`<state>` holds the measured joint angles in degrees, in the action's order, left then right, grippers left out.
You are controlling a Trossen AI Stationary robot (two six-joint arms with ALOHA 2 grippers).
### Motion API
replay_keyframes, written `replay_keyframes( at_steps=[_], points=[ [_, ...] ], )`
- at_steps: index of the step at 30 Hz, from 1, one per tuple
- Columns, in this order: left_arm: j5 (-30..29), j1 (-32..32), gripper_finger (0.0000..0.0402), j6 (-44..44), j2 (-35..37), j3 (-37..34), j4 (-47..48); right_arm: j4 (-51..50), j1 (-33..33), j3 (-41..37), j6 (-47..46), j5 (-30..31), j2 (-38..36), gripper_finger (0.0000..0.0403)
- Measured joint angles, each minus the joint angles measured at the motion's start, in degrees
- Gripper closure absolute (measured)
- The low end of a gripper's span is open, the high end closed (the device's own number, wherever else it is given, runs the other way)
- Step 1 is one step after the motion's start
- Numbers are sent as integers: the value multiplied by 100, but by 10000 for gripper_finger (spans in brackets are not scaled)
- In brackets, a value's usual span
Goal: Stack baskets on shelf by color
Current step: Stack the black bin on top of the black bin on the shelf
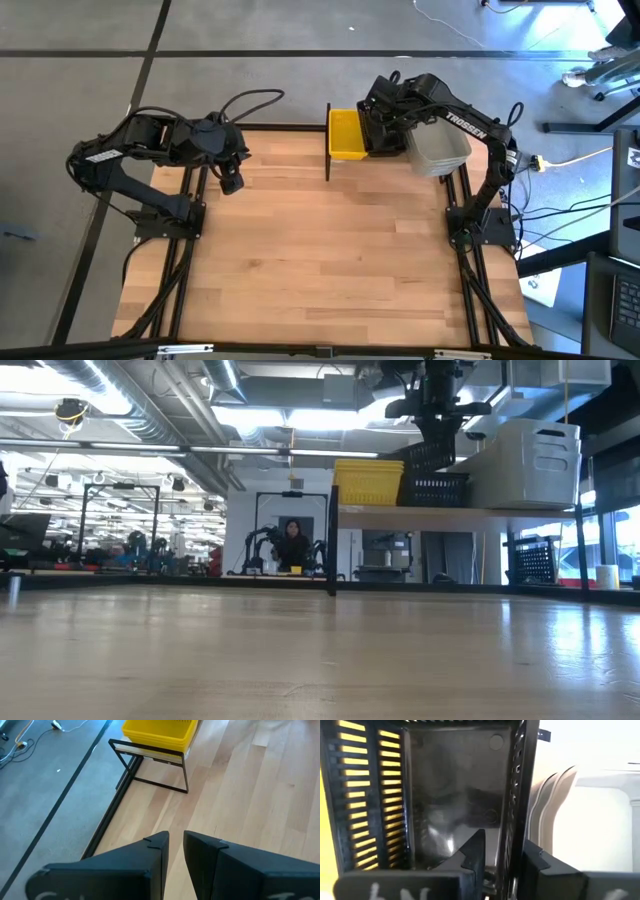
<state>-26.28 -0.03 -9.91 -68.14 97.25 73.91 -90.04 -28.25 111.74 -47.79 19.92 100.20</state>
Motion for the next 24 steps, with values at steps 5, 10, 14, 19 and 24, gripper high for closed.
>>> replay_keyframes(
  at_steps=[5, 10, 14, 19, 24],
  points=[
    [0, 0, 353, -4, 0, 0, -2, 9, 0, 0, -3, 17, 0, 330],
    [0, 0, 353, -17, 0, 0, -3, 5, 0, 0, 31, -121, -8, 330],
    [2, 1, 353, -17, 0, 0, -4, -3, 0, 0, 187, -169, -70, 330],
    [2, 0, 353, -17, 0, 0, -7, 22, 35, 4, 116, 79, -183, 331],
    [2, 1, 353, -18, 0, 0, -34, 16, 39, 4, 34, 84, -216, 331]
  ],
)
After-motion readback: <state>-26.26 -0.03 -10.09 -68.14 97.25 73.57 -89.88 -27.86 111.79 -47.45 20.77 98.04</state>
